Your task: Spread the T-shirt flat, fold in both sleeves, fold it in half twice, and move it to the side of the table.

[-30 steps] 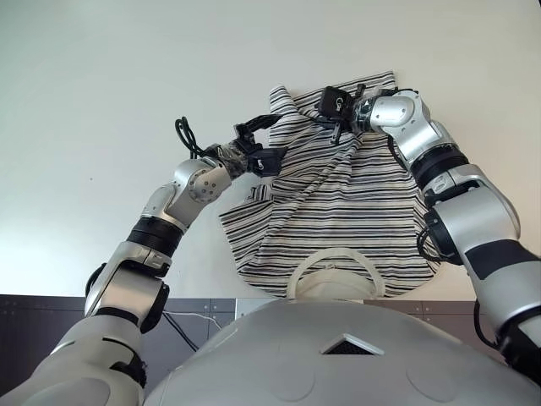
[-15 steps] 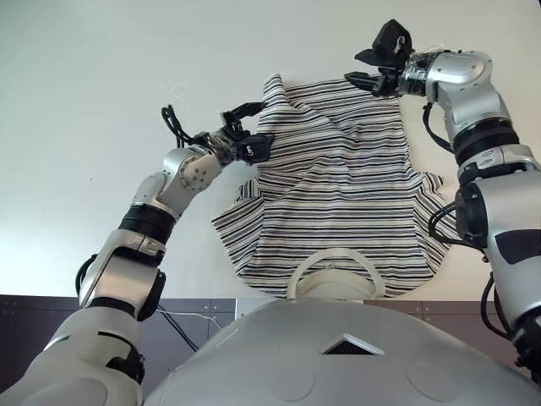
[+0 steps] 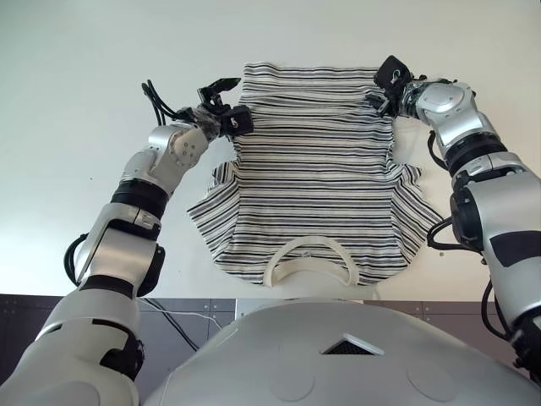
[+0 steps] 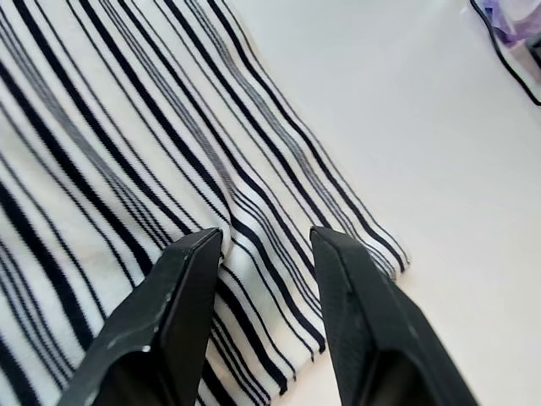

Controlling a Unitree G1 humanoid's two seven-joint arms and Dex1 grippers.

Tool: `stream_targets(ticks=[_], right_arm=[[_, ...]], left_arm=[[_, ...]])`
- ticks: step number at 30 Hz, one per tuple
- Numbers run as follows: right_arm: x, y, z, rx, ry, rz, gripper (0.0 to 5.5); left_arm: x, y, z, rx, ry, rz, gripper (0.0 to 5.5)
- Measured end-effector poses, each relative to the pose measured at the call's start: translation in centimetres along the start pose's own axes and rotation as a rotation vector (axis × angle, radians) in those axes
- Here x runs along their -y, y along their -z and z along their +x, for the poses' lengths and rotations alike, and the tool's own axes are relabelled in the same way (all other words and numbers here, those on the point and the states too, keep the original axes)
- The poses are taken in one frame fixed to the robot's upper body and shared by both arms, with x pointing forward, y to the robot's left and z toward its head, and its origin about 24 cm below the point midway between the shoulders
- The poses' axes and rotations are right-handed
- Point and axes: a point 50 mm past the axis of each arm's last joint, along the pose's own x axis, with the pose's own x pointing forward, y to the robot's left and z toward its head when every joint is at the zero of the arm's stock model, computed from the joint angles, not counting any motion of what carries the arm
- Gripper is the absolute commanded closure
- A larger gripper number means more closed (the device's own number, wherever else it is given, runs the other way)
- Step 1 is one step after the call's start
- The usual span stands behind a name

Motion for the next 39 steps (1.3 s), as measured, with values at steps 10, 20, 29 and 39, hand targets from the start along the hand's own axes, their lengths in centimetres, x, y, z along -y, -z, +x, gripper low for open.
stream_targets(ticks=[10,20,29,39], right_arm=[[2.5,-1.6,-3.6,0.356,-0.081,0.018,3.58],[-3.3,5.9,-10.7,0.164,-0.453,-0.069,3.58],[-2.4,7.8,-11.7,0.082,-0.354,-0.118,3.58],[-1.6,3.6,-16.3,0.386,-0.087,0.227,3.58]], left_arm=[[0.7,0.4,-1.3,0.009,-0.062,-0.106,1.97],[-4.6,0.3,-5.7,-0.009,-0.456,-0.151,1.97],[-2.2,2.5,-12.4,-0.169,-0.399,-0.410,1.97],[5.6,-1.0,-21.0,-0.354,-0.034,-1.086,1.97]])
